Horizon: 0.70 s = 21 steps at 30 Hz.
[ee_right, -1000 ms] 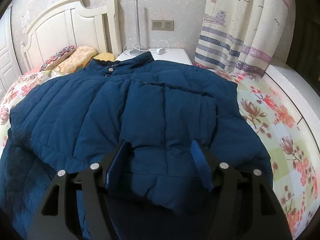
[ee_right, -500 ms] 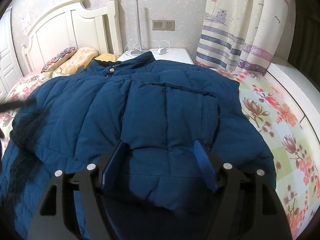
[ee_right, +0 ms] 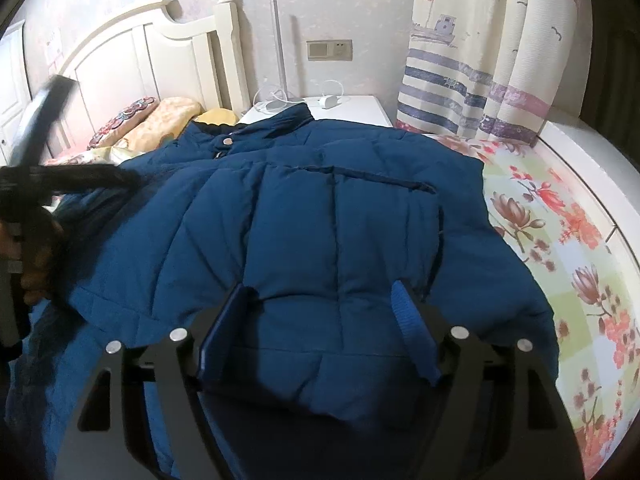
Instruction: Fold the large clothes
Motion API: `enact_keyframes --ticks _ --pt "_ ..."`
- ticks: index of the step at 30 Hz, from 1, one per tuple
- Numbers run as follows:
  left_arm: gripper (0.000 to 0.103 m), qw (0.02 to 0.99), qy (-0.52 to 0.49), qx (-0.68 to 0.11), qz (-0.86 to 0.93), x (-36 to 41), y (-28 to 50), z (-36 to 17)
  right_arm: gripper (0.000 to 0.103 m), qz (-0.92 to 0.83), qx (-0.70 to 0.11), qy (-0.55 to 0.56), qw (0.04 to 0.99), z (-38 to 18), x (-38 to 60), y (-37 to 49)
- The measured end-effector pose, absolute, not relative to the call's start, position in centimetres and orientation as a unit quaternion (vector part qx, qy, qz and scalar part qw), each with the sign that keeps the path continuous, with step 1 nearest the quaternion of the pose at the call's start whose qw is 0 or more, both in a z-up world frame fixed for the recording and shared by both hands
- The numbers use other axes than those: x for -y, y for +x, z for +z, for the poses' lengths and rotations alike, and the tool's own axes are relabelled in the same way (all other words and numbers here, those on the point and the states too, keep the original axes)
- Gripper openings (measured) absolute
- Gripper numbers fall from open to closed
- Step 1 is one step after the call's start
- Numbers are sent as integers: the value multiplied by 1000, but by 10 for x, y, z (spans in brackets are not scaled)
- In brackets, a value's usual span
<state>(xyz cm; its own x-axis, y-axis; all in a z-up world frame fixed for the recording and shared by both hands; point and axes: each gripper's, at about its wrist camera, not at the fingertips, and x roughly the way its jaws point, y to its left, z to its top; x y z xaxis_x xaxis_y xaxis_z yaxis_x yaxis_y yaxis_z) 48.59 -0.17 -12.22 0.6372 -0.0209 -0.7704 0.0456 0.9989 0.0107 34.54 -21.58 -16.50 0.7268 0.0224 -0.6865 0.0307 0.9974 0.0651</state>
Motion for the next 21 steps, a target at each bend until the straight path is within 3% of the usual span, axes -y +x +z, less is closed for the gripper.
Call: enact_keyframes --ticks 3,6,14,17,21 --pt "98 909 -34 -413 34 -40 481 -117 78 3 -370 38 928 -165 216 346" --pt "99 892 -34 -451 23 -64 488 -148 79 5 -370 37 928 -165 215 346" --pt "98 925 27 -379 -19 -32 417 -114 80 3 -370 34 929 -165 213 346" --pt "99 911 95 -401 -29 -3 408 -141 80 0 -369 31 929 -165 212 345" --pt "99 909 50 -412 -46 -11 418 -151 80 -2 -366 30 930 -164 212 343"
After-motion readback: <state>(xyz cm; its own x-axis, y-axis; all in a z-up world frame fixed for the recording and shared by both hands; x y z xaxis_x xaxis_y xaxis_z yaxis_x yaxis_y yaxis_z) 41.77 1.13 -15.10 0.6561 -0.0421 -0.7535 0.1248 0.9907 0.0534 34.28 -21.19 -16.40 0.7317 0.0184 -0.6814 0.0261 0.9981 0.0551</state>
